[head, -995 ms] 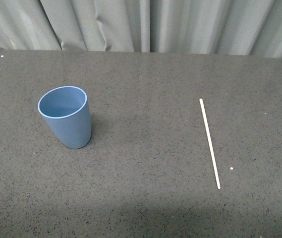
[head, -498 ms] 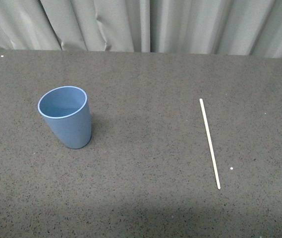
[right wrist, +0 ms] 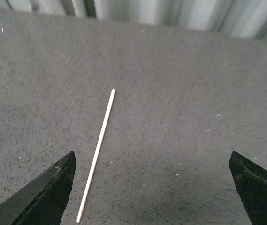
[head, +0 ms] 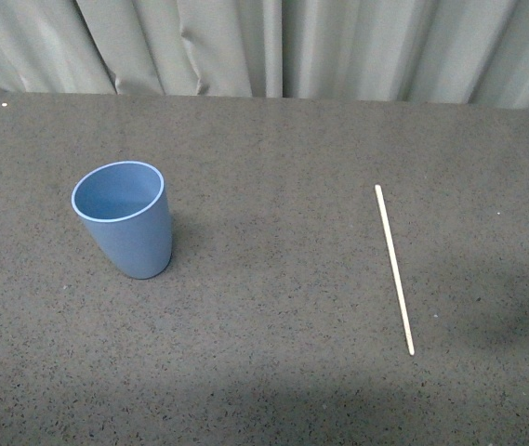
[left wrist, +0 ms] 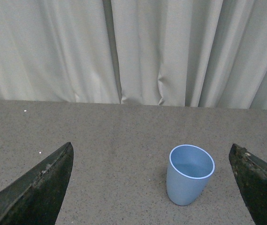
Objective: Transfer chopsticks to blue cup
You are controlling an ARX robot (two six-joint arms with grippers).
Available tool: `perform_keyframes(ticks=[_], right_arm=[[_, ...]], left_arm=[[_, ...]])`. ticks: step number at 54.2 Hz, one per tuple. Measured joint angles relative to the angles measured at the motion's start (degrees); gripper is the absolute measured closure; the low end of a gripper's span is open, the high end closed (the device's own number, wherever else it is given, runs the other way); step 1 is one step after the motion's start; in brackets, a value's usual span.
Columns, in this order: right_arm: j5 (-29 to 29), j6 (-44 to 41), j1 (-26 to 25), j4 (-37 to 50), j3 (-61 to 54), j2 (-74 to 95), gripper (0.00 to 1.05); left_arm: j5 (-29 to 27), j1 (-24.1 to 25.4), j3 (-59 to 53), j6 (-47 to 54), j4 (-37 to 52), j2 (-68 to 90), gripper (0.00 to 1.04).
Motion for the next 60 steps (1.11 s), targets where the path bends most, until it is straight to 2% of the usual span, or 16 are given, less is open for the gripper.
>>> perform_keyframes(ticks=[3, 17, 31, 52, 54, 60], right_arm=[[-2.4, 1.2, 0.2, -1.6, 4.4, 8.1, 0.09], [-4.4, 3.6, 2.4, -12.2, 20.3, 29.7, 0.09], [-4.8, 6.9, 3.5, -25.2, 35.0, 42.4, 0.09], [-3.6, 6.9, 3.8, -32.6, 48.0, 53.4, 0.10], [-3.5, 6.8, 3.9, -33.1, 49.0, 54.1, 0.14], [-3.5, 6.5, 4.2, -35.6, 52.5, 56.8, 0.35]], left_arm=[[0.0, 0.0, 0.0, 0.0, 0.0, 0.0, 0.07], [0.0, 0.0, 0.0, 0.0, 0.0, 0.0, 0.07], [0.0, 0.0, 0.0, 0.0, 0.0, 0.0, 0.07], [0.0, 0.0, 0.0, 0.0, 0.0, 0.0, 0.07], [0.0, 0.0, 0.0, 0.0, 0.0, 0.0, 0.07], [0.0, 0.0, 0.0, 0.0, 0.0, 0.0, 0.07]])
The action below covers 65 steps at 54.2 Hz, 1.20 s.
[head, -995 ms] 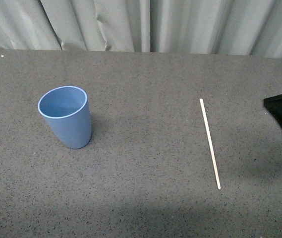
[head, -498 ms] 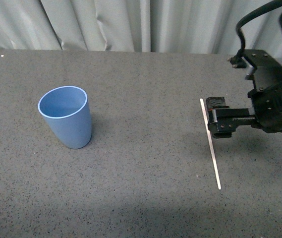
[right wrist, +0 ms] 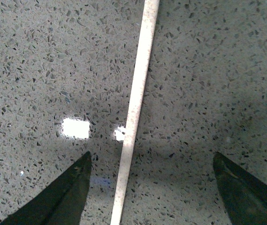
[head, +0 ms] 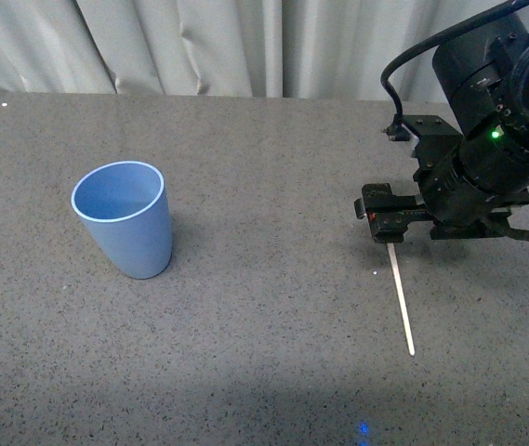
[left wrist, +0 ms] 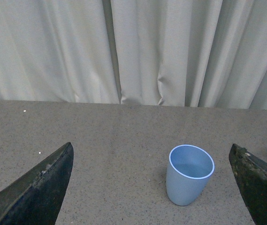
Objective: Transfer chopsticks to blue cup
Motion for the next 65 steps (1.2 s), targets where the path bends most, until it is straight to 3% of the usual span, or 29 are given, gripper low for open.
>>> perform_keyframes(ticks=[9, 22, 31, 40, 50, 65], right_arm=[[1.4, -0.2, 0.3, -2.2, 2.3, 1.8, 0.57], [1.6, -0.9, 0.3, -3.8, 5.0, 3.1, 1.03], [-1.0, -0.9, 0.1, -0.7, 4.1, 2.8, 1.03], [-10.1, -1.4, 2.3, 17.8, -5.0, -5.7, 1.03], [-17.9, -2.6, 9.3, 38.0, -7.4, -14.6, 1.03], [-21.2, 1.2, 16.1, 57.2, -5.3, -9.5, 1.03]], left_arm=[[0.0, 0.0, 0.0, 0.0, 0.0, 0.0, 0.07], [0.0, 0.0, 0.0, 0.0, 0.0, 0.0, 0.07], [0.0, 0.0, 0.0, 0.0, 0.0, 0.0, 0.07], [0.0, 0.0, 0.0, 0.0, 0.0, 0.0, 0.07], [0.0, 0.0, 0.0, 0.0, 0.0, 0.0, 0.07], [0.0, 0.0, 0.0, 0.0, 0.0, 0.0, 0.07]])
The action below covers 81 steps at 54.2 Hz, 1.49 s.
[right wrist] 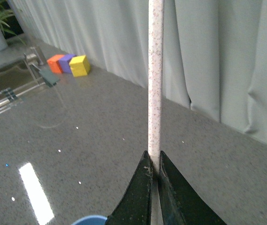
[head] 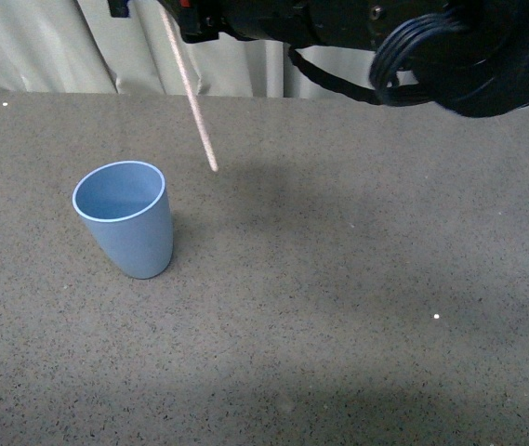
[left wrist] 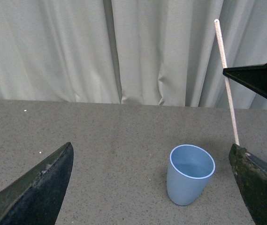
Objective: Transfer chopsticks to blue cup
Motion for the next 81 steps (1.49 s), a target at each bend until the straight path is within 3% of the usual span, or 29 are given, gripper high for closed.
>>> perform_keyframes(ticks=[11, 30, 38, 47, 49, 61, 67, 71, 81], right_arm=[[-1.5, 3.6, 2.5, 4.4, 5.0, 5.2, 1.03], [-2.8, 5.4, 5.9, 4.2, 11.0, 11.0, 1.03], [1.4, 1.8, 7.0, 0.6, 11.3, 13.6, 1.03], [2.4, 0.5, 7.4, -0.7, 10.5, 14.5, 1.03], [2.2, 0.3, 7.4, -0.5, 10.1, 14.4, 0.98], [2.9, 1.6, 7.5, 2.1, 3.3, 9.4, 0.45], [7.9, 3.4, 6.7, 1.4, -0.3, 5.2, 0.25], [14.3, 5.2, 4.6, -1.9, -3.3, 1.4, 0.09], [24.3, 7.7, -2.2, -6.4, -11.9, -4.9, 0.09]], left_arm=[[0.0, 0.0, 0.0, 0.0, 0.0, 0.0, 0.07], [0.0, 0.0, 0.0, 0.0, 0.0, 0.0, 0.07], [0.0, 0.0, 0.0, 0.0, 0.0, 0.0, 0.07], [0.0, 0.0, 0.0, 0.0, 0.0, 0.0, 0.07], [0.0, 0.0, 0.0, 0.0, 0.0, 0.0, 0.07], [0.0, 0.0, 0.0, 0.0, 0.0, 0.0, 0.07], [0.0, 0.0, 0.0, 0.0, 0.0, 0.0, 0.07], [0.0, 0.0, 0.0, 0.0, 0.0, 0.0, 0.07], [0.0, 0.0, 0.0, 0.0, 0.0, 0.0, 0.07]])
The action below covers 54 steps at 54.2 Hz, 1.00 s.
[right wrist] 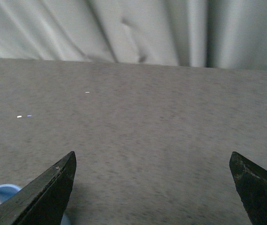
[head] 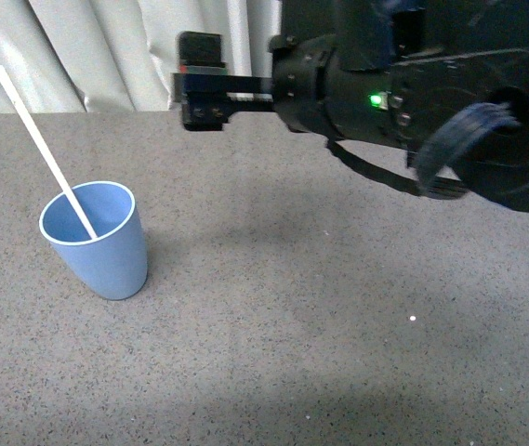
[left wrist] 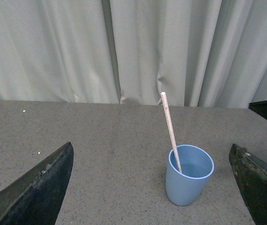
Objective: Transfer chopsticks to blue cup
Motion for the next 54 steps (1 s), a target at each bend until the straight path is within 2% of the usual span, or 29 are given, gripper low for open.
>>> perform_keyframes(ticks=[12, 18, 21, 24, 36, 39, 54], right_arm=[[7.5, -1.9, -6.1, 4.9, -11.9, -9.6, 0.09], [16.7, -8.9, -7.9, 21.7, -21.9, -15.5, 0.25], [16.7, -10.7, -9.2, 26.2, -25.9, -18.5, 0.32], [15.8, -12.5, -11.4, 28.7, -31.3, -23.2, 0.45], [10.5, -14.3, -16.6, 26.9, -42.3, -34.2, 0.88], [9.0, -14.4, -17.9, 25.5, -44.6, -38.3, 1.02], [5.0, -14.6, -22.1, 17.3, -50.9, -52.6, 1.04]], left_arm=[[0.0, 0.0, 0.0, 0.0, 0.0, 0.0, 0.07], [0.1, 0.0, 0.0, 0.0, 0.0, 0.0, 0.07], [0.0, 0.0, 0.0, 0.0, 0.0, 0.0, 0.07], [0.0, 0.0, 0.0, 0.0, 0.0, 0.0, 0.07], [0.0, 0.0, 0.0, 0.0, 0.0, 0.0, 0.07], [0.0, 0.0, 0.0, 0.0, 0.0, 0.0, 0.07], [0.0, 0.0, 0.0, 0.0, 0.0, 0.0, 0.07]])
